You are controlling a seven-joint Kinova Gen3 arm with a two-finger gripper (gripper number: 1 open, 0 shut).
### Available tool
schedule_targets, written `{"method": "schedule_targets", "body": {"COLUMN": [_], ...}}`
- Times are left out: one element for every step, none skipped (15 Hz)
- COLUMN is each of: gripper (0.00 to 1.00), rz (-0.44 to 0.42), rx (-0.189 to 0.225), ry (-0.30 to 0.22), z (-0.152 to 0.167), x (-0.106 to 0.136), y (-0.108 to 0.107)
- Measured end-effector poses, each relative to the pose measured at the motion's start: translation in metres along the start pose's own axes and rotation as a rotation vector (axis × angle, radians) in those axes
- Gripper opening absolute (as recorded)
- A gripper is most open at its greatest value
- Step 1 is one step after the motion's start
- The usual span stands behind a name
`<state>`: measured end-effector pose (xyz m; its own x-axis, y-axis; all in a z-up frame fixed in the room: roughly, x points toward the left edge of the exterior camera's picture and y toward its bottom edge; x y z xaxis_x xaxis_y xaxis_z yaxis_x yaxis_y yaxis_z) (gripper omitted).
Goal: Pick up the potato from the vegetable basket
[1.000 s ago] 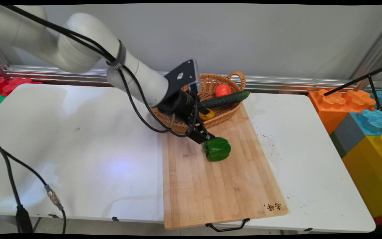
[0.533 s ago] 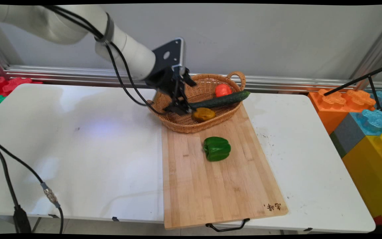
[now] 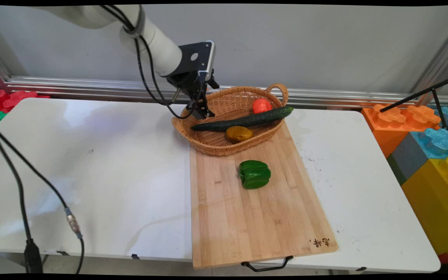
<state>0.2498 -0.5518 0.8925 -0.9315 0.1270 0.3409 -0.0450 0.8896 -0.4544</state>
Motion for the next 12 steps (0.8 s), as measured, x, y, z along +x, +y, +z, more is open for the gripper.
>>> {"method": "schedule_targets", "body": {"gripper": [1.0, 1.0, 1.0, 1.0, 1.0, 1.0, 1.0, 1.0, 1.0, 1.0, 1.0, 1.0], "rz": [0.012, 0.022, 0.029, 0.035, 0.041, 0.045, 0.049, 0.053, 0.057, 0.063, 0.068, 0.073], "rx": [-0.014, -0.031, -0.047, -0.065, -0.083, -0.098, -0.116, -0.134, -0.148, -0.164, -0.179, -0.191], "ry": [-0.006, -0.009, -0.008, -0.005, 0.001, 0.005, 0.01, 0.015, 0.018, 0.021, 0.022, 0.023], "z": [0.006, 0.013, 0.018, 0.024, 0.03, 0.034, 0.039, 0.044, 0.048, 0.053, 0.057, 0.061], "x": [0.0, 0.001, 0.001, 0.003, 0.005, 0.006, 0.007, 0.008, 0.009, 0.009, 0.009, 0.008], "y": [-0.004, -0.007, -0.009, -0.011, -0.014, -0.016, -0.017, -0.019, -0.02, -0.022, -0.022, -0.023]}}
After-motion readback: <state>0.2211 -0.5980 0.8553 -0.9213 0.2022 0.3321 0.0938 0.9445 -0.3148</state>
